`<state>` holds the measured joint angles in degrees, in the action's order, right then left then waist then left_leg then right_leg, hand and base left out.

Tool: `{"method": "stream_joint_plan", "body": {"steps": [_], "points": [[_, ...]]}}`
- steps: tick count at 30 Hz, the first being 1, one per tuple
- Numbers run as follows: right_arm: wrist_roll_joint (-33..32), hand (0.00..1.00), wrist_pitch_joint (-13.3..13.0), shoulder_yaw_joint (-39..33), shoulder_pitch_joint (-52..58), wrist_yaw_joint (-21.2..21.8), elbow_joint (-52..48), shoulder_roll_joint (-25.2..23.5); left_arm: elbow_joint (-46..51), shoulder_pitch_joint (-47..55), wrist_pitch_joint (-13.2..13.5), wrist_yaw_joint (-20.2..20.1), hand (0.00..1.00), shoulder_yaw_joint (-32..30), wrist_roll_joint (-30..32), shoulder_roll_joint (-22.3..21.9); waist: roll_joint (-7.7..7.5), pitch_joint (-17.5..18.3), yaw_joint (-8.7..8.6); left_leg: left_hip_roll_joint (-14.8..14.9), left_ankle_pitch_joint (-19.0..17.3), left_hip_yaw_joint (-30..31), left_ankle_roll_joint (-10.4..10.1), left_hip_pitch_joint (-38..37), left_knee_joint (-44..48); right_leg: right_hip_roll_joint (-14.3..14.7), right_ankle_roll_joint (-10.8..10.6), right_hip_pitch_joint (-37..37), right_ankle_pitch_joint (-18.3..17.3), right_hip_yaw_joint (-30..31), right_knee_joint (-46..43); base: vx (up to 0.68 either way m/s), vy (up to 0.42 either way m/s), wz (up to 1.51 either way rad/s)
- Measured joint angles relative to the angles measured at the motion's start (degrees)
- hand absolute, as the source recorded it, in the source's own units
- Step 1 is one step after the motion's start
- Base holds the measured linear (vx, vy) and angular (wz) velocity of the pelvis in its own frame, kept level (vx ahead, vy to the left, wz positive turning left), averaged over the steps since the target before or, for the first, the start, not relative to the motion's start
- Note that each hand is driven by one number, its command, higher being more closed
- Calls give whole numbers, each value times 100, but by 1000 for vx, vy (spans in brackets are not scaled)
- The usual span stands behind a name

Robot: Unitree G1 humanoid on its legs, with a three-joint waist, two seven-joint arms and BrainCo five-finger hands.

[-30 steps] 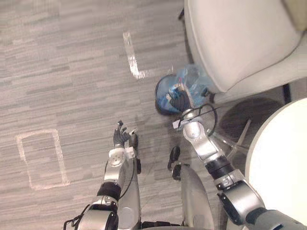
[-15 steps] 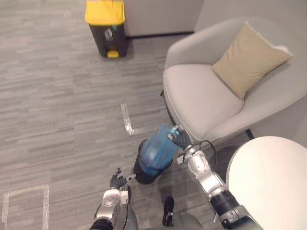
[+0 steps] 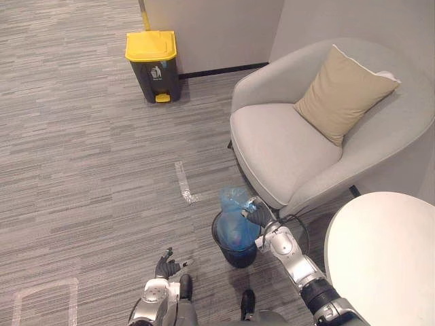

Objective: Gather rubbish on tea table into small bin, then transfer packed bag to large trash can.

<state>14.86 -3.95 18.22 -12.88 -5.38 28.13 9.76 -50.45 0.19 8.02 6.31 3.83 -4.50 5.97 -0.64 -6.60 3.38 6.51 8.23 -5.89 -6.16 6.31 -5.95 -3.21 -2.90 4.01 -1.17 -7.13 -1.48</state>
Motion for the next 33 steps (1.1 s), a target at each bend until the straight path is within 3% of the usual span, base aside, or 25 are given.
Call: {"method": "stream_joint_plan", "body": {"steps": [7,13,15,19,24,33], "points": [[88,100,15,-15,-454,-201,632,143,-97,48,2,-1,0,-1,1,-4,171,-83,10,-2,-1,26,0,40,-32,2,2,5,2,-29,37,-1,0,2],[146,100,164,-475,-708,-418,1135,163,-138,53,2,2,0,-7,0,-6,306,-257,59,-7,4,44,5,162,-25,4,11,105,18,-54,66,7,-1,2],[163,100,173,-596,-909,-492,1277,149,-138,-79,4,6,0,-15,-1,-7,354,-578,67,-4,15,39,9,185,-1,9,18,129,46,-51,66,0,0,0],[281,100,174,-721,-1142,-637,1341,155,-133,-245,7,26,0,-23,-6,-6,356,-777,82,-8,64,29,38,478,3,4,23,462,78,-43,-21,0,0,0],[318,100,180,-875,-1549,-732,1452,163,-67,-648,31,130,0,-62,-19,3,358,-1311,140,-36,75,28,88,864,186,-63,22,953,79,-16,-388,-9,13,0],[324,100,190,-794,-1747,-831,1576,159,163,-1098,66,251,0,-69,-240,35,368,-1851,168,-101,-398,4,197,1911,1469,-249,-19,1954,-293,211,-1449,-80,27,-3]]}}
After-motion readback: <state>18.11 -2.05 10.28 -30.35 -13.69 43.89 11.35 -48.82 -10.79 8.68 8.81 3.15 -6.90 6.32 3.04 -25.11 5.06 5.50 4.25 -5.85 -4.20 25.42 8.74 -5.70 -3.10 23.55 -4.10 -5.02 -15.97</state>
